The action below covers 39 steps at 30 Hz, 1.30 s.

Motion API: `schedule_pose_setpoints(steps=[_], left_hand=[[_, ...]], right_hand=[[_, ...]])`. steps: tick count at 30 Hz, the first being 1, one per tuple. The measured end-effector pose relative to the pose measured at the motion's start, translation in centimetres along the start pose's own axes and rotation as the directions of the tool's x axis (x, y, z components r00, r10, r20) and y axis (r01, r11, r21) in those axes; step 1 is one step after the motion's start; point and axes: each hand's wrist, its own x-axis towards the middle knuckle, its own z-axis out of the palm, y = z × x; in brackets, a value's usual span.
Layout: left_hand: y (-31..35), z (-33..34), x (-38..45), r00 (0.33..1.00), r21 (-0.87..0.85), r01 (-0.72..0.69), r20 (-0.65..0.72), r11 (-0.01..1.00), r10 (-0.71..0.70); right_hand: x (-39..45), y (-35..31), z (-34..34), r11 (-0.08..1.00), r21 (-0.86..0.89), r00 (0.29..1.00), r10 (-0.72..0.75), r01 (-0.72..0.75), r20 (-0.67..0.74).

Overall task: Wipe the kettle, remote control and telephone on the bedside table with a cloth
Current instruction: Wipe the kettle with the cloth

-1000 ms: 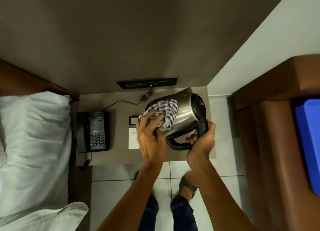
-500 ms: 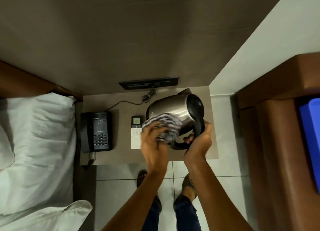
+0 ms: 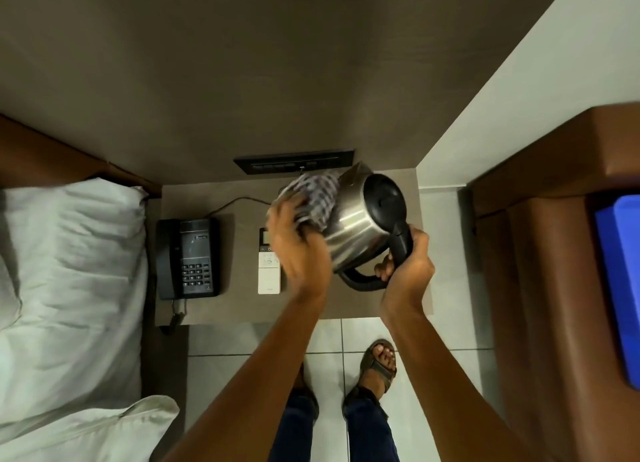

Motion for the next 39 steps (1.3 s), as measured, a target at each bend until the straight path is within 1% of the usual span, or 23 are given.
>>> schedule_pose_setpoints(steps=[2, 4, 5, 7, 9, 10, 12, 14, 15, 16, 19, 20, 21, 23, 24, 25, 27, 29, 30, 32, 34, 36, 39], left_hand=[[1.3, 0.5, -0.5, 0.939, 0.039, -0.271, 0.228, 0.962, 0.256], [0.5, -0.6, -1.9, 0.867, 0.025, -0.385, 0.353, 0.923, 0.352], [-0.5, -1.6, -2.4, 0.884, 0.014, -0.336, 0.351, 0.942, 0.310], [-2.1, -3.1, -2.2, 0.974, -0.016, -0.080, 0.211, 0.997, 0.082], [-2.9, -3.2, -0.7, 0.981, -0.014, 0.186, 0.067, 0.982, -0.185], [-2.6, -2.8, 0.0, 0.976, -0.011, 0.215, 0.040, 0.976, -0.215], [-1.3, -2.0, 0.0, 0.993, -0.013, 0.032, 0.112, 0.999, -0.030], [-0.9, -2.2, -2.0, 0.935, -0.019, -0.229, 0.274, 0.973, 0.225], [-1.5, -2.6, -3.1, 0.912, -0.016, -0.291, 0.296, 0.956, 0.283], [-2.1, -3.1, -3.7, 0.930, -0.016, -0.266, 0.259, 0.964, 0.261], [-1.5, -2.7, -2.1, 0.999, -0.059, 0.052, -0.002, 0.997, -0.052], [-0.7, -2.1, -1.4, 1.000, -0.083, 0.030, 0.000, 0.996, -0.030], [0.0, -1.6, -1.3, 0.995, -0.067, -0.083, 0.056, 0.994, 0.087], [0.3, -1.3, -2.7, 0.881, -0.001, -0.407, 0.265, 0.913, 0.393], [-0.6, -1.6, -3.5, 0.810, 0.016, -0.519, 0.329, 0.855, 0.486], [-1.8, -2.3, -4.0, 0.799, 0.031, -0.535, 0.344, 0.844, 0.494], [-3.2, -3.4, -3.9, 0.938, 0.074, -0.274, 0.242, 0.959, 0.249], [-2.6, -3.1, -1.5, 0.995, 0.036, 0.057, 0.079, 0.998, -0.060], [-1.7, -2.7, -0.2, 0.995, -0.004, 0.078, 0.063, 0.997, -0.077], [-0.1, -1.7, 1.1, 0.971, -0.057, -0.139, 0.190, 0.989, 0.147], [0.1, -1.4, 0.2, 0.882, -0.059, -0.320, 0.346, 0.946, 0.320], [-1.3, -2.6, -1.3, 0.909, -0.044, -0.213, 0.357, 0.976, 0.214], [-3.2, -2.6, 0.3, 0.976, 0.037, 0.040, 0.211, 0.999, -0.047]], right_hand=[[-0.6, 0.6, -0.3, 1.000, -0.004, 1.000, 0.013, -0.013, 0.010], [-0.8, 1.1, -0.9, 0.999, 0.007, 1.000, 0.031, -0.031, 0.005], [-0.8, 1.4, -1.4, 1.000, 0.006, 1.000, 0.029, -0.029, 0.003], [-0.8, 1.7, -2.1, 1.000, -0.016, 1.000, 0.018, -0.018, -0.004], [-0.9, 1.9, -2.3, 0.999, -0.039, 1.000, 0.020, -0.020, -0.001], [-0.9, 1.9, -2.2, 0.999, -0.036, 1.000, 0.025, -0.025, 0.006], [-0.6, 1.6, -1.6, 1.000, 0.002, 1.000, 0.029, -0.029, 0.006], [-0.3, 1.0, -1.0, 0.999, 0.048, 1.000, 0.025, -0.025, -0.002], [-0.3, 0.7, -0.8, 0.997, 0.068, 1.000, 0.019, -0.019, 0.001], [-0.3, 0.4, -0.7, 0.997, 0.080, 1.000, 0.012, -0.013, 0.008], [-0.7, 0.0, -0.3, 0.998, 0.069, 0.999, 0.003, -0.005, 0.032], [-0.8, 0.0, -0.1, 0.998, 0.062, 0.999, 0.006, -0.008, 0.032], [-0.8, -0.1, 0.1, 0.998, 0.057, 1.000, 0.007, -0.009, 0.027], [-0.8, -0.1, 0.3, 0.998, 0.060, 1.000, 0.004, -0.006, 0.027], [-0.8, -0.2, 0.3, 0.998, 0.058, 1.000, 0.006, -0.008, 0.030], [-0.8, -0.3, 0.3, 0.999, 0.043, 1.000, 0.009, -0.010, 0.029], [-0.8, -0.2, 0.3, 1.000, -0.017, 1.000, 0.012, -0.012, 0.017], [-0.9, 0.2, 0.1, 0.998, -0.053, 1.000, 0.027, -0.027, 0.001], [-0.8, 0.4, 0.0, 0.998, -0.049, 1.000, 0.029, -0.029, 0.007], [-0.8, 0.8, -0.3, 0.999, -0.049, 0.999, 0.018, -0.017, 0.026], [-0.8, 1.1, -1.0, 0.998, -0.057, 0.999, 0.019, -0.017, 0.041], [-0.9, 1.2, -1.7, 0.998, -0.063, 0.998, 0.027, -0.023, 0.059], [-1.1, 1.8, -2.8, 0.989, -0.144, 0.997, 0.027, -0.017, 0.066]])
